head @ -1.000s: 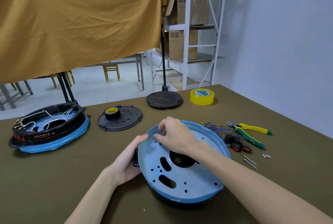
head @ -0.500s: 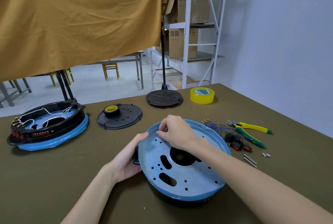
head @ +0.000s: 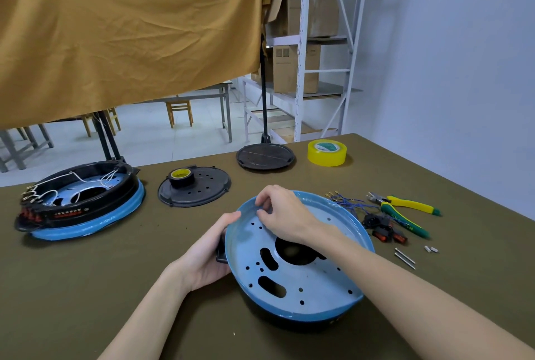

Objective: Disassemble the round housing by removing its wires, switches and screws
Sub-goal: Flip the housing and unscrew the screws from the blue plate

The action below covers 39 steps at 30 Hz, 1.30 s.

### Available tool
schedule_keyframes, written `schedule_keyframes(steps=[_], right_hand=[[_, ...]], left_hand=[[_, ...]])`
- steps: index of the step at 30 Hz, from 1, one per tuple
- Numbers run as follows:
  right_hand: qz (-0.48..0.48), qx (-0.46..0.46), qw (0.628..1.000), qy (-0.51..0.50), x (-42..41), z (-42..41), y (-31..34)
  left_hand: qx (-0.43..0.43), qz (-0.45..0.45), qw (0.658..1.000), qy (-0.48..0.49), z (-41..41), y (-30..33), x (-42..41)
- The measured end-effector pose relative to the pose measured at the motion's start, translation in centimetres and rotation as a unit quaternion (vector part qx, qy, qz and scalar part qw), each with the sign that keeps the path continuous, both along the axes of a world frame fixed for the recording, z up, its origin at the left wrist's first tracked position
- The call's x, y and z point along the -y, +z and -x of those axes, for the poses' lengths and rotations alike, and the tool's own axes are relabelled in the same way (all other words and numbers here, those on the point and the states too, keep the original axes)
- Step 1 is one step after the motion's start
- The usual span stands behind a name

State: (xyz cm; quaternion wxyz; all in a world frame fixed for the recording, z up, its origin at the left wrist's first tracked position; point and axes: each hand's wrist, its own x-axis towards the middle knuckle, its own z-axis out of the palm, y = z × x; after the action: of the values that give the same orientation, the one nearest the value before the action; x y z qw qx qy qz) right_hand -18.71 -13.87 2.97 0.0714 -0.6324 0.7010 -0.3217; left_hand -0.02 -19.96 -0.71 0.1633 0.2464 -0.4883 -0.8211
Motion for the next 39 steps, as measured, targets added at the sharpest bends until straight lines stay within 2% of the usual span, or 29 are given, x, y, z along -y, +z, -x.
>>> schedule_keyframes(steps=[3,6,14,19,23,29,39], right_hand=[[0.006,-0.005,0.999,-0.041,0.15,-0.14,-0.07],[-0.017,-0.027,0.999,-0.026,0.33,-0.19,-0.06],[-0.021,0.006,0.999,-0.035,0.69,-0.28,0.23],[-0.024,0.046,0.999,0.008,0.34,0.19,0.11],[-0.016,0.02,0.999,-0.039,0.43,-0.31,-0.02],[-0.017,0.014,0.998,-0.053,0.39,-0.5,0.1],[-0.039,-0.016,0.999,0.023,-0.17,-0.49,0.46]], left_hand=[[0.0,-0.005,1.0,0.005,-0.04,0.01,0.04],[0.004,-0.007,1.0,0.009,-0.03,0.03,-0.02],[0.003,-0.011,1.0,0.009,0.0,0.05,0.18],[0.011,-0.003,1.0,0.004,-0.05,-0.13,0.29],[0.003,-0.002,1.0,-0.001,-0.05,-0.18,0.41],[0.006,0.01,1.0,-0.01,0.07,-0.16,0.35],[0.003,0.006,1.0,-0.007,-0.03,-0.21,0.31]])
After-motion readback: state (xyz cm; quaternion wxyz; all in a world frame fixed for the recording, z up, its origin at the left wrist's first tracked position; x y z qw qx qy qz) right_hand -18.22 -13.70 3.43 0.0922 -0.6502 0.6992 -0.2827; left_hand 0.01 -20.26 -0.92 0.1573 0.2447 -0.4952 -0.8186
